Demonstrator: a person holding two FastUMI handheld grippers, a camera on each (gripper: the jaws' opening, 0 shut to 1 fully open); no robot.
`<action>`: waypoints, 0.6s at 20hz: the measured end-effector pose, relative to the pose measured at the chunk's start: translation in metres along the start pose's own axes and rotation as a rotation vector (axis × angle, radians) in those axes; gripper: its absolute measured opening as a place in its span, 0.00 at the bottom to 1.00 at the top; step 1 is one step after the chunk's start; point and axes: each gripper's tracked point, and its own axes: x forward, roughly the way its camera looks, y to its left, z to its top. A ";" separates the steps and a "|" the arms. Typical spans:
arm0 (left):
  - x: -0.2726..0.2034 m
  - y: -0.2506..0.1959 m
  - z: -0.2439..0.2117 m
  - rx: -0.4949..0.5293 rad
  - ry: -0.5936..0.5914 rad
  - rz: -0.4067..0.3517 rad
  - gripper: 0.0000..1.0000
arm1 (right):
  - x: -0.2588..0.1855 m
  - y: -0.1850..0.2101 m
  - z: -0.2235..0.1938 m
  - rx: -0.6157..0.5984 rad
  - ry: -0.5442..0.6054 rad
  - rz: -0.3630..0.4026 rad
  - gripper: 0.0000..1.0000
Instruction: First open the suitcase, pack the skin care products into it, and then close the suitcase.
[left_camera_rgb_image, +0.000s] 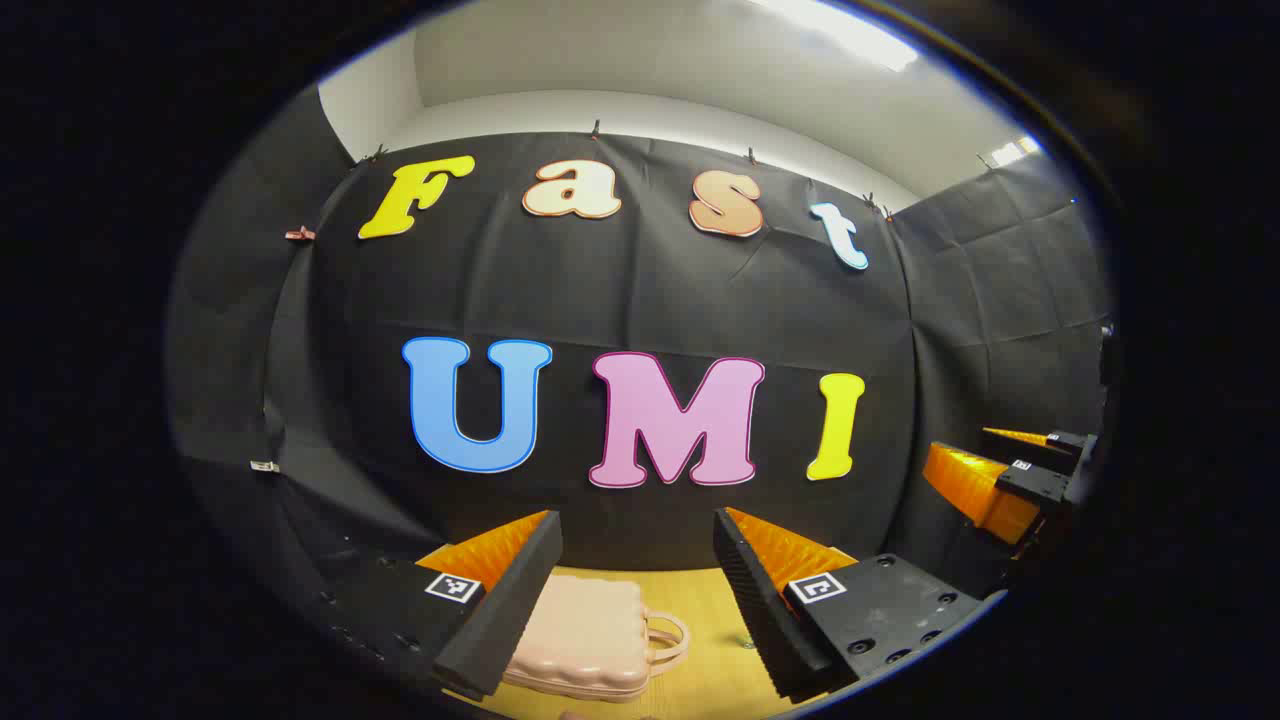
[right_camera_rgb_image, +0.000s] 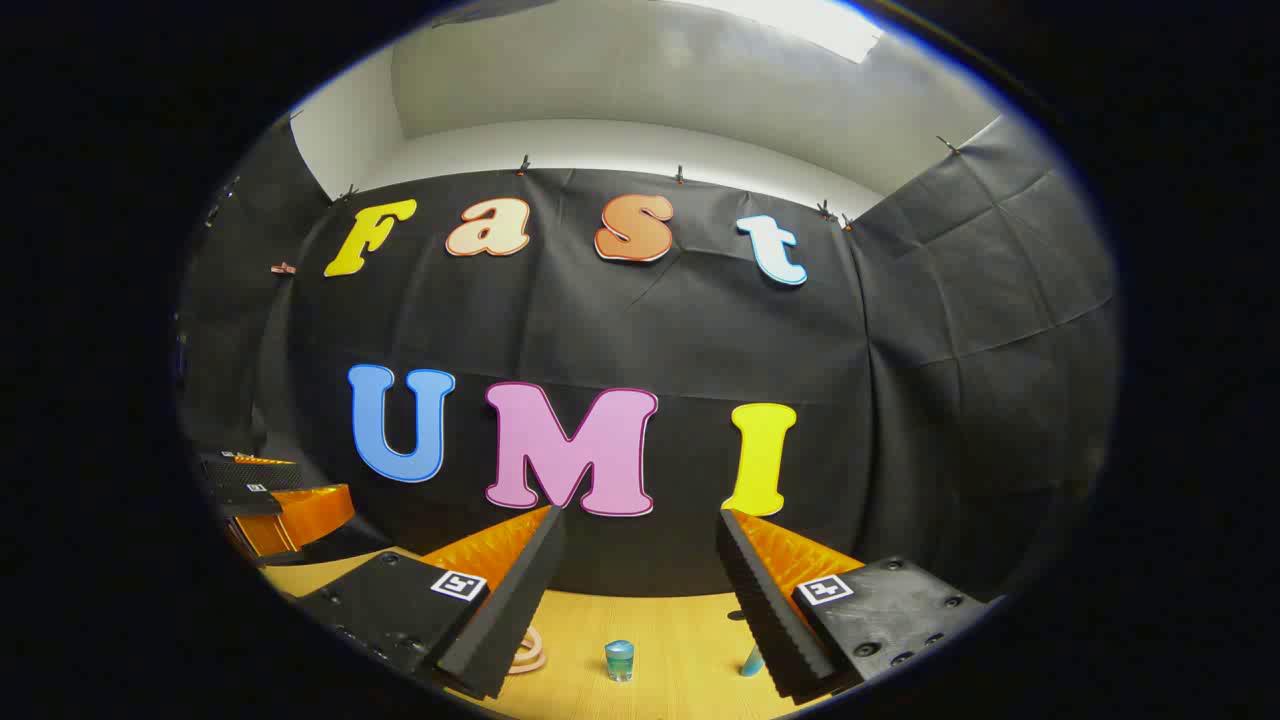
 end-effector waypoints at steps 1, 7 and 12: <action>0.002 -0.003 -0.002 -0.001 0.006 0.001 0.96 | 0.003 -0.001 -0.001 -0.002 -0.003 0.004 0.96; 0.025 -0.015 -0.012 0.039 0.020 0.025 0.96 | 0.032 -0.005 -0.022 0.023 0.012 0.054 0.96; 0.040 -0.021 -0.020 0.057 0.018 0.050 0.96 | 0.052 -0.010 -0.033 0.024 0.007 0.096 0.96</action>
